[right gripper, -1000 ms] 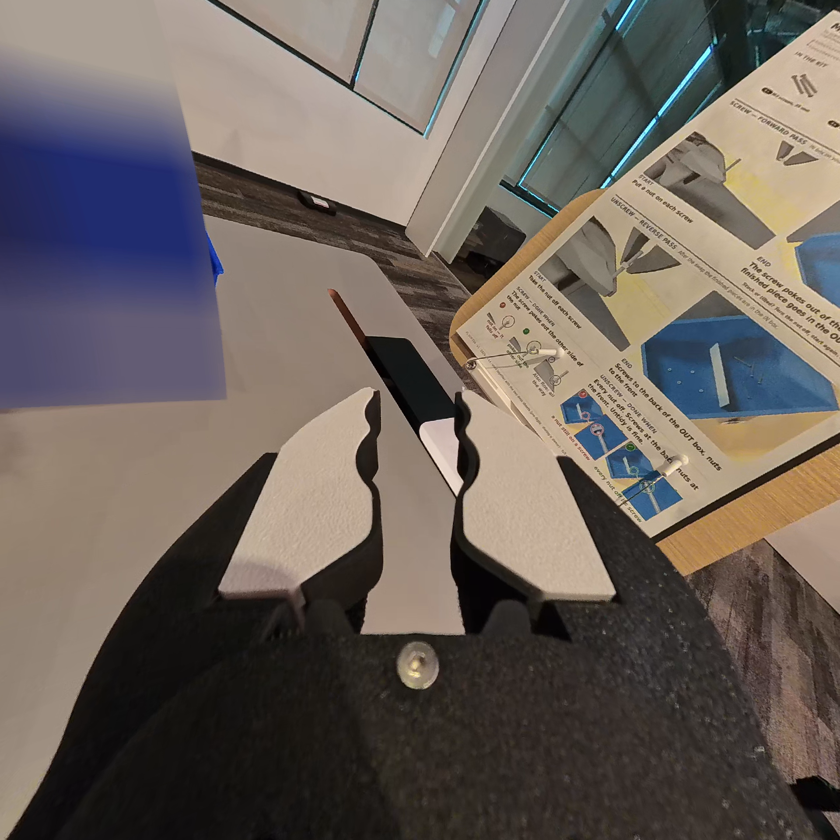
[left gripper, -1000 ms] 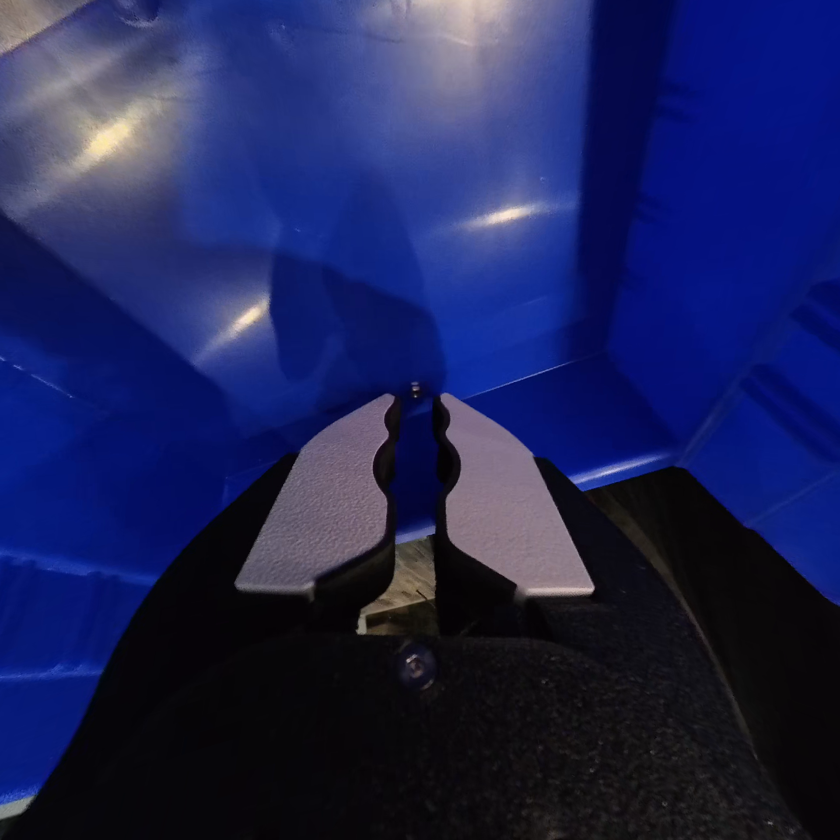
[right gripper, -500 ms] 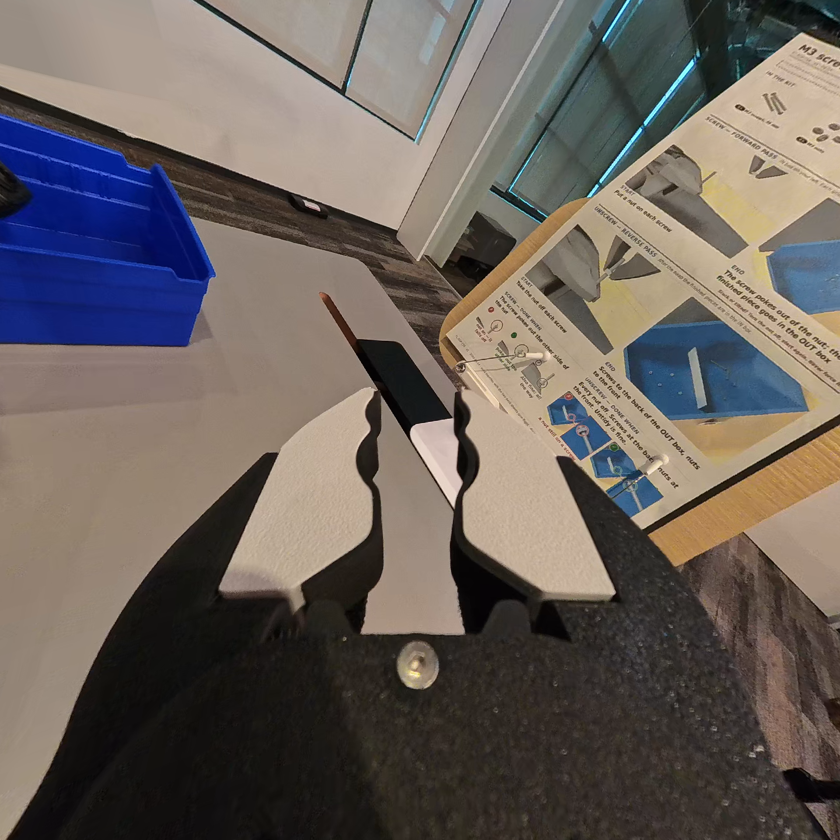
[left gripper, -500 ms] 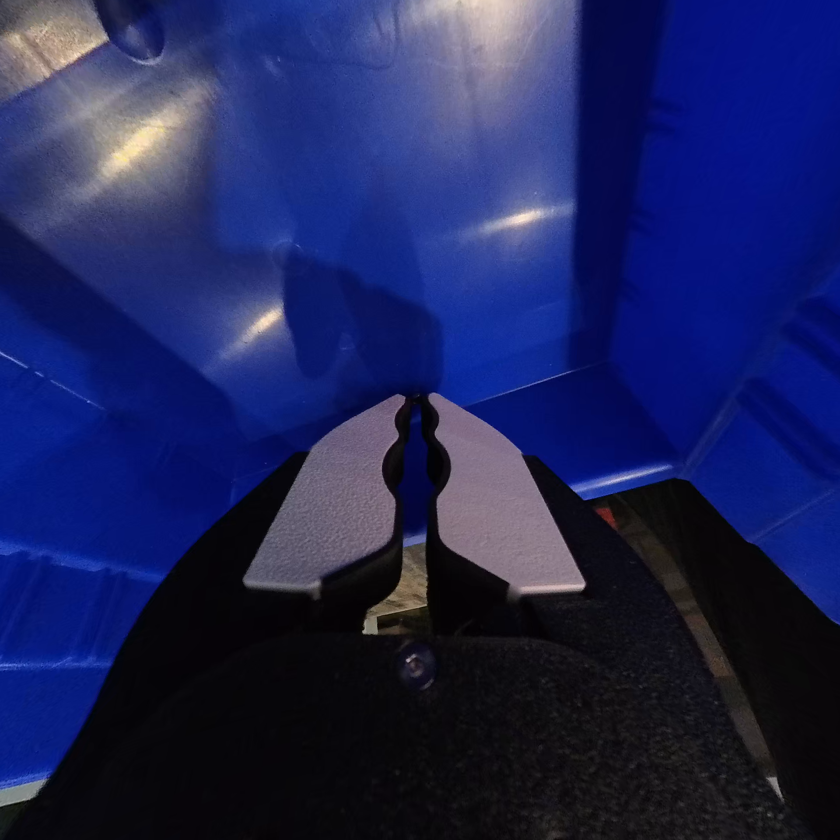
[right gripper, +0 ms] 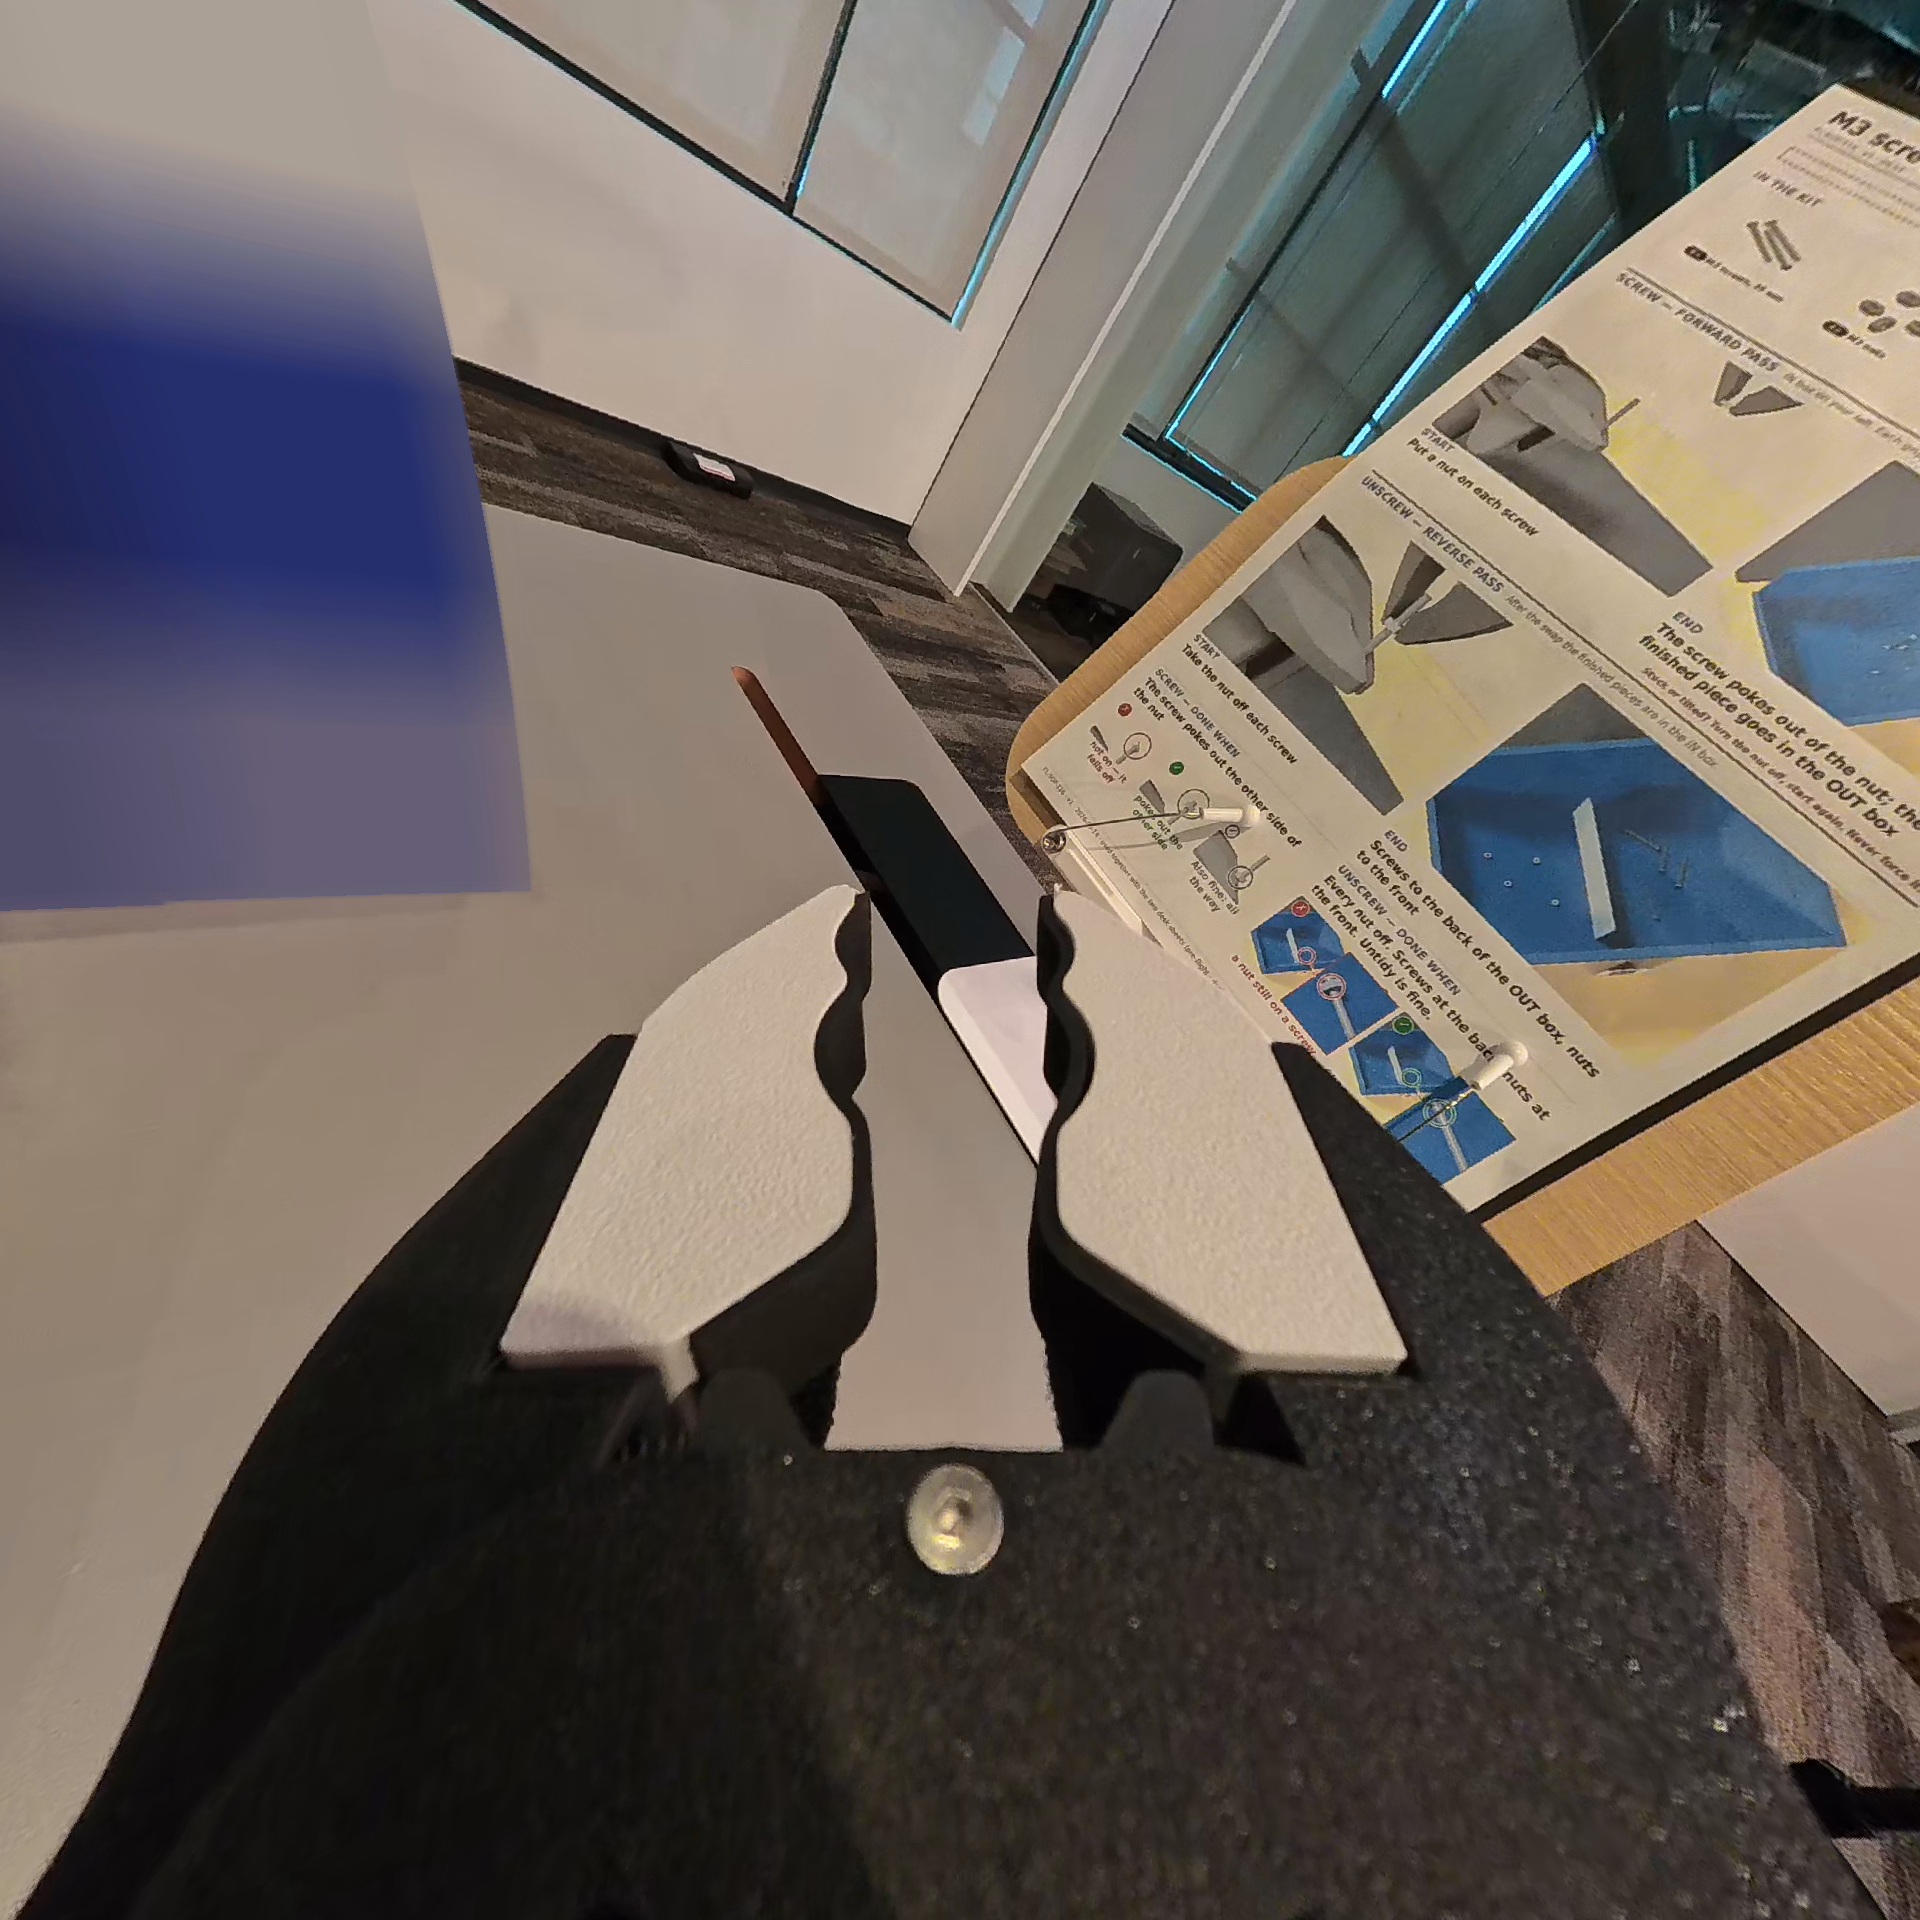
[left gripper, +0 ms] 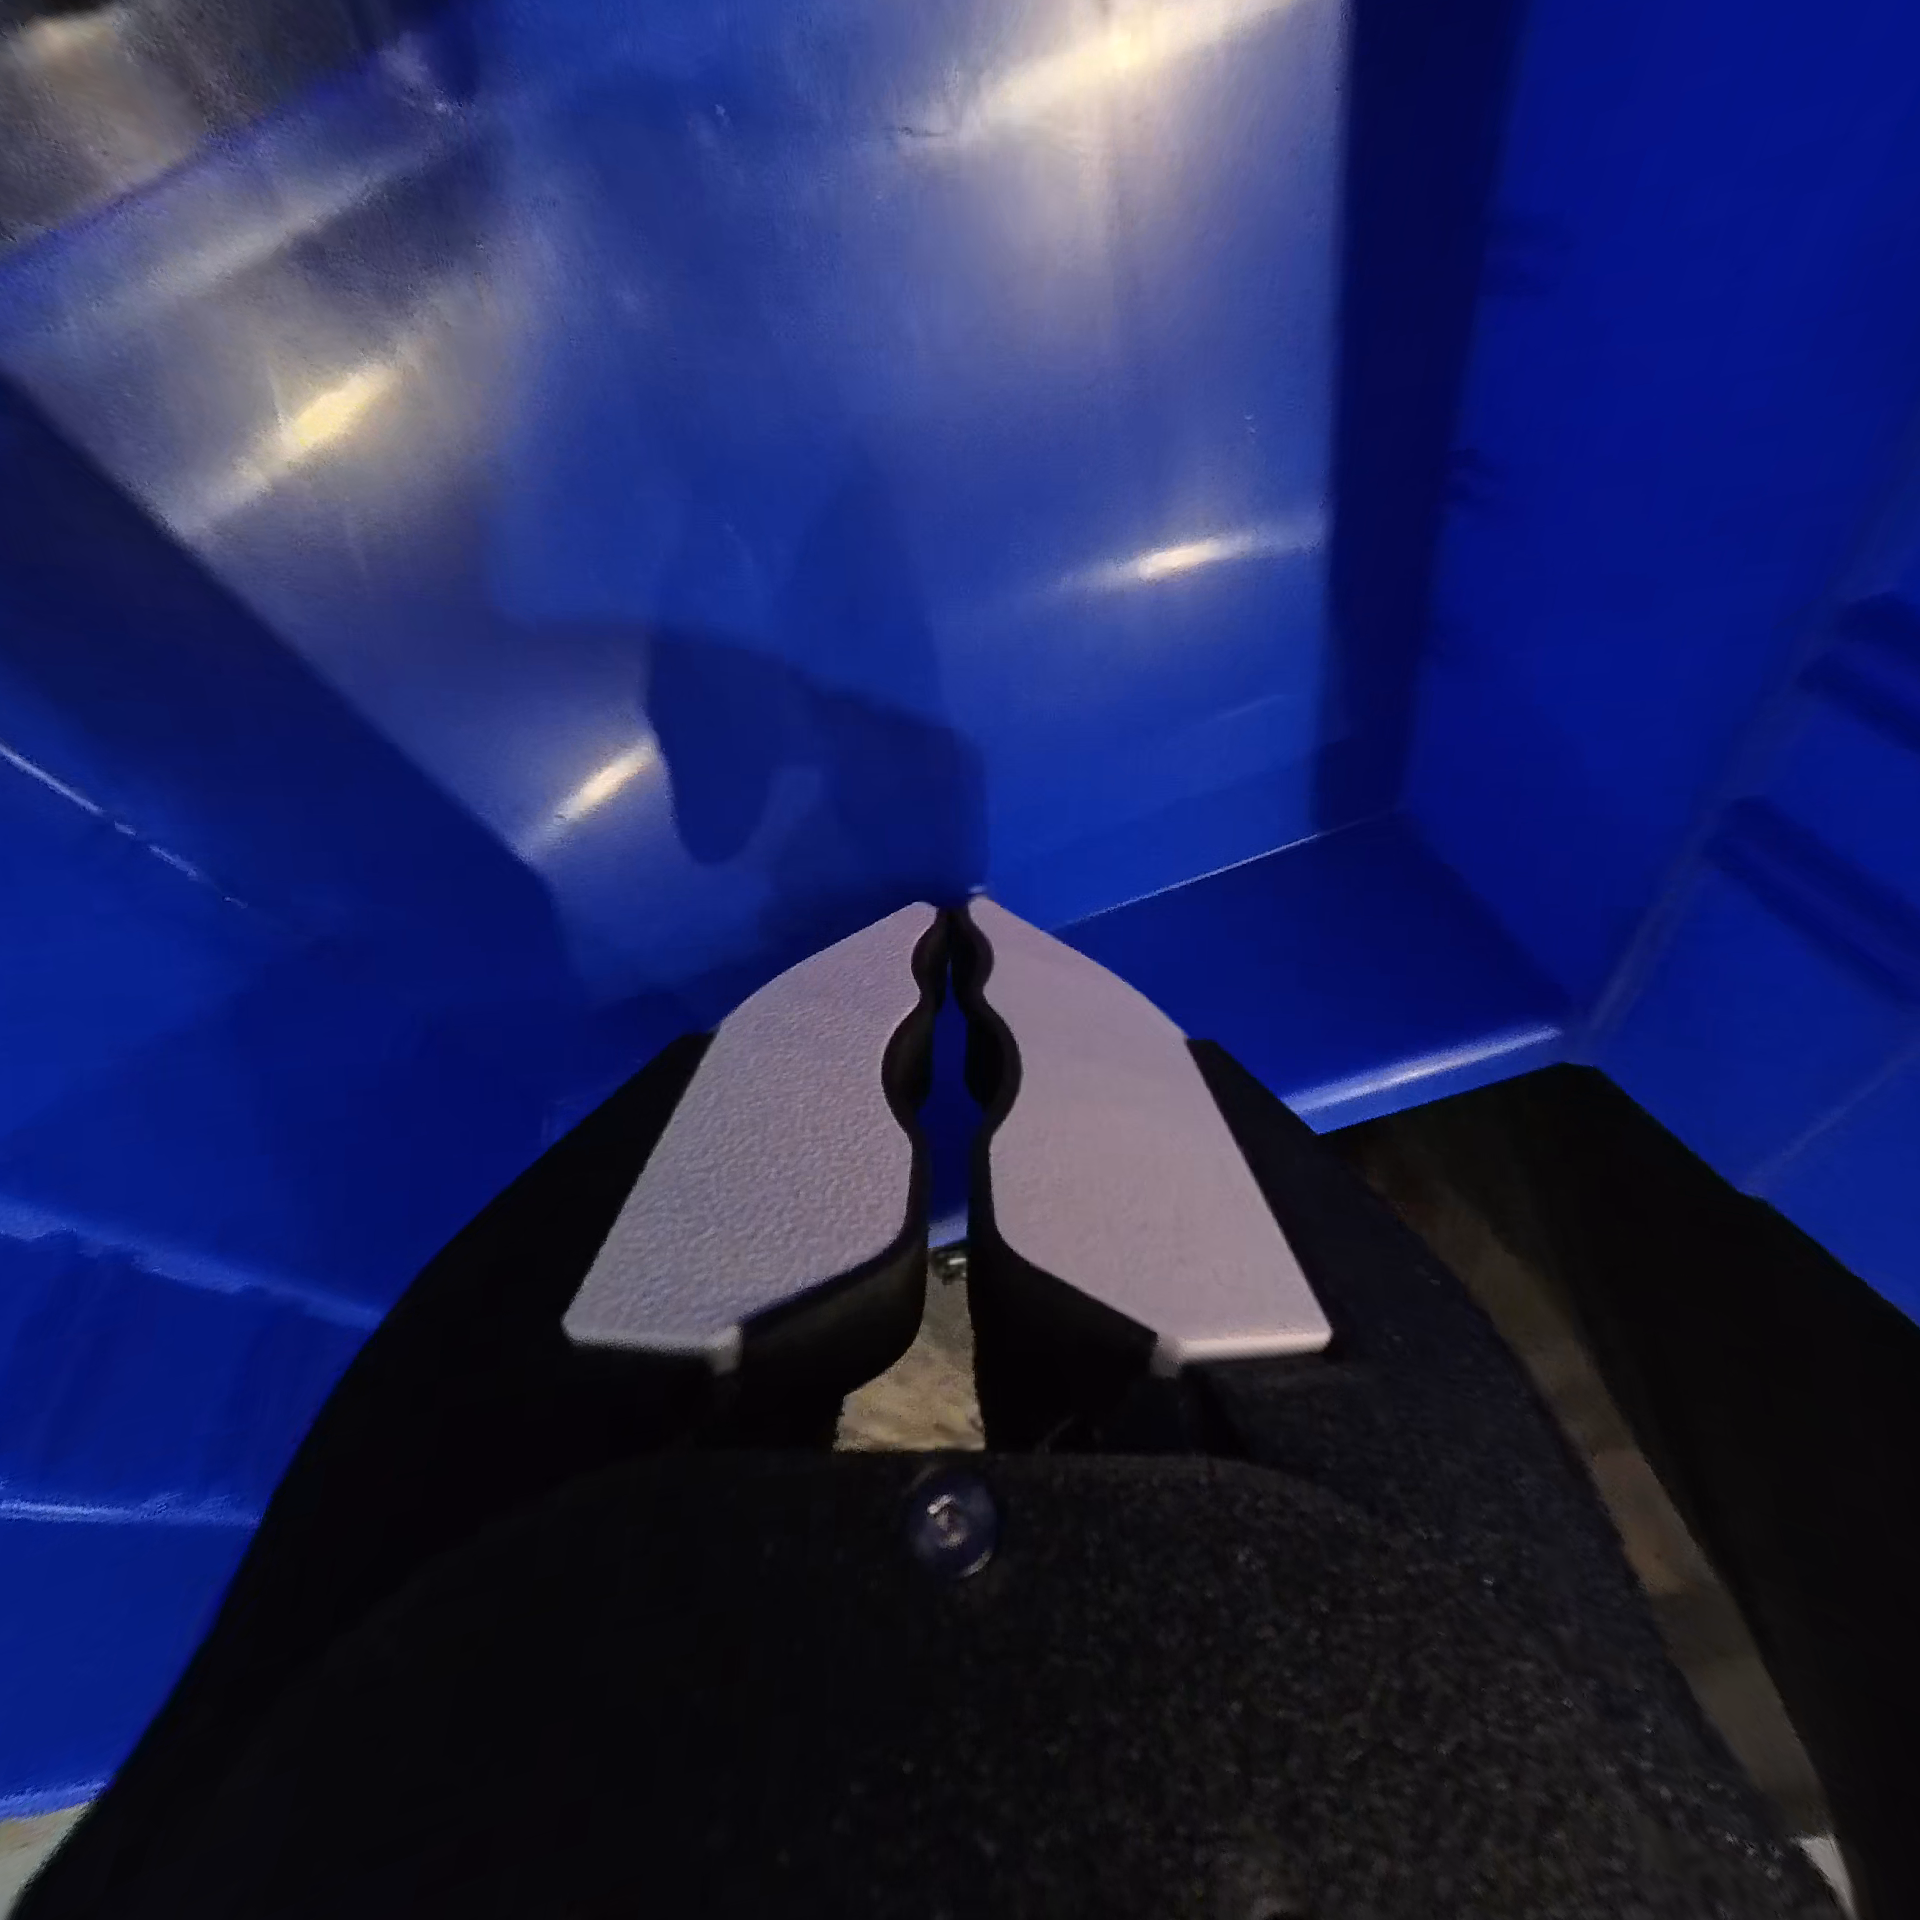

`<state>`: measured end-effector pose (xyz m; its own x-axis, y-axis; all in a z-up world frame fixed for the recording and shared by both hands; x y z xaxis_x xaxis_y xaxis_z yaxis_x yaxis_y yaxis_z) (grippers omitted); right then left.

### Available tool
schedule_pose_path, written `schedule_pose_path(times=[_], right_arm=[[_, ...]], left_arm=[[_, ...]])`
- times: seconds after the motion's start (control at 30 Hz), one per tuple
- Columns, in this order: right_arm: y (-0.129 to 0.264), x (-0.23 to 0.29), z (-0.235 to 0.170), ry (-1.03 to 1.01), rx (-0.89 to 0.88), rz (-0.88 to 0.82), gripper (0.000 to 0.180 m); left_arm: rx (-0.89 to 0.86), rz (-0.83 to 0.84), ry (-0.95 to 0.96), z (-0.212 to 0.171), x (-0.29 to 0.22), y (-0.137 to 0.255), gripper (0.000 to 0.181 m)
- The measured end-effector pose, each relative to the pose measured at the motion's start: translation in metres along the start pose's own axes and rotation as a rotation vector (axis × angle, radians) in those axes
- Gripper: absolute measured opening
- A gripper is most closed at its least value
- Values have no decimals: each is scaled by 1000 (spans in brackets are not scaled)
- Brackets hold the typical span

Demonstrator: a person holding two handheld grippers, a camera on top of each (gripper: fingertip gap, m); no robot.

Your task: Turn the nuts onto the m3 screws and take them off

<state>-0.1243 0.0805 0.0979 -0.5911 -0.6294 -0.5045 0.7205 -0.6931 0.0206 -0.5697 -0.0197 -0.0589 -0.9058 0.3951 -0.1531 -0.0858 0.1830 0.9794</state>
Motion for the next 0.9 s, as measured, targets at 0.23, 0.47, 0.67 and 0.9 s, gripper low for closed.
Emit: schedule_pose_path(times=[0.23,0.47,0.67,0.9], right_arm=[[-2,2,0,15,12,6,30],[0,1,1,17,6,1,29],[1,1,3,20,-1,2,29],[3,0,5,28,-7,-3,29]], left_arm=[[-28,-17,3,0,-3,4,17],[9,-5,5,1,-5,-1,15],[60,-2,15,3,-3,-3,13],[81,21,23,5,-5,-4,12]])
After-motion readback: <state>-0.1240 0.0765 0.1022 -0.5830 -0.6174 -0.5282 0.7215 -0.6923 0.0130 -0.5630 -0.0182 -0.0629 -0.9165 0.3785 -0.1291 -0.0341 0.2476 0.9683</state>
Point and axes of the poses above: each gripper's, where its closed fingertips meet, y back along the fingers, z out of its top, x = y × z across the jaws, the point moved 9 cm from there along y, back along the fingers, and after that the axes turned 8 degrees about -x, right-handed, at the moved point
